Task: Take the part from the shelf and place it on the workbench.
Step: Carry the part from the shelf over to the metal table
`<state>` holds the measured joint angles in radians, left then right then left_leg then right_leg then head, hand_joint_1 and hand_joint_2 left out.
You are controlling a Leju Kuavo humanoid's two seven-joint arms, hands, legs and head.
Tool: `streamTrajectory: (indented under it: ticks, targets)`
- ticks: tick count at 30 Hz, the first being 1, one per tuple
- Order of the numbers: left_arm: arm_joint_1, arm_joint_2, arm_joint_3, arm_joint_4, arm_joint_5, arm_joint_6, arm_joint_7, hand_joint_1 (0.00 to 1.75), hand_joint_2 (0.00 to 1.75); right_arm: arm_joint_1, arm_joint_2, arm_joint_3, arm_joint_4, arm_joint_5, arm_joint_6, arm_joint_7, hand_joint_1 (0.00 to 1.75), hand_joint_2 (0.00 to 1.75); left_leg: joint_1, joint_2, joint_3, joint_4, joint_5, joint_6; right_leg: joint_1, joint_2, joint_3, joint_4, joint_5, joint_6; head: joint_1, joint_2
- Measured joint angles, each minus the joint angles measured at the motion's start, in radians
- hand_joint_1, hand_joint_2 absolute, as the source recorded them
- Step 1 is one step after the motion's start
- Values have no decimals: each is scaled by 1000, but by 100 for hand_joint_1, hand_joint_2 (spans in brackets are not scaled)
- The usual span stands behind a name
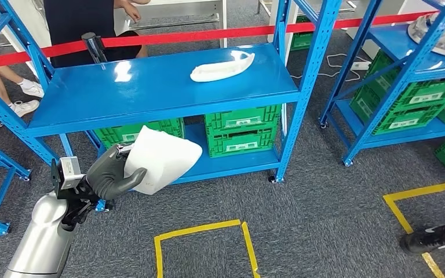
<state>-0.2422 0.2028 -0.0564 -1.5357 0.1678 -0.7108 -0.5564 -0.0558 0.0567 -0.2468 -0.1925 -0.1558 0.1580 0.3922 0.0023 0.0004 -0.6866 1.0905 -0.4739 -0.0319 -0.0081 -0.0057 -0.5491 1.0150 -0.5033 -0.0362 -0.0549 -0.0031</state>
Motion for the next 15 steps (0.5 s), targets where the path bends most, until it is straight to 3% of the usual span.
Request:
streamTrajectory:
  ticks: [2,3,4,5,7,8,10,12,13,14,15]
  targets:
    - [-16,-11,-1,8,-2,0,3,175,175,0,0,-3,0,-9,0,0,0,0,4,0,-29,118,-96,-11,-1,-2,-34,0,28,-2,-3,0]
    - [-22,-16,-2,12,-3,0,4,175,175,0,0,-4,0,-11,0,0,0,0,6,0,-33,174,-117,-15,-1,-3,-52,1,43,-1,-3,0]
    - [-25,-20,-3,16,-5,0,5,175,175,0,0,-5,0,-12,0,0,0,0,7,0,-27,207,-114,-18,-1,-3,-69,2,56,1,-3,0]
    - [-27,-23,-3,19,-6,0,5,175,175,0,0,-5,0,-12,0,0,0,0,9,0,-3,207,-91,-20,-3,-4,-86,4,69,3,-3,0]
    - [-34,-28,-4,24,-8,-1,7,175,175,0,0,-6,0,-14,0,1,0,0,11,0,90,110,-50,-22,-5,-3,-117,10,93,11,-4,0]
    - [-39,-31,-4,25,-8,-1,7,175,175,0,0,-7,0,-18,0,1,0,0,10,-1,147,32,-56,-21,-6,-3,-129,14,103,17,-4,0]
    - [-50,-35,-6,28,-8,-3,9,175,175,-1,1,-14,-1,-29,0,1,0,0,5,-5,209,-69,-87,-7,-5,-3,-137,15,123,31,-3,0]
    - [-58,-36,-7,35,-8,-5,8,175,175,-1,1,-22,-1,-38,0,-1,0,0,0,-5,207,-83,-83,17,-6,-3,-137,7,142,46,-3,0]
    - [-62,-36,-8,41,-7,-6,6,175,175,0,2,-26,-1,-40,1,-3,0,0,1,-3,199,-84,-72,27,-8,-1,-141,9,139,52,-3,0]
    - [-65,-36,-8,48,-7,-6,1,175,175,2,3,-28,-1,-41,1,-3,0,0,1,-1,189,-85,-60,37,-9,0,-149,24,115,56,-2,0]
    - [-68,-35,-9,55,-6,-5,-5,175,175,3,3,-29,-1,-41,1,-2,0,0,3,1,177,-87,-46,45,-10,2,-161,58,71,58,-1,0]
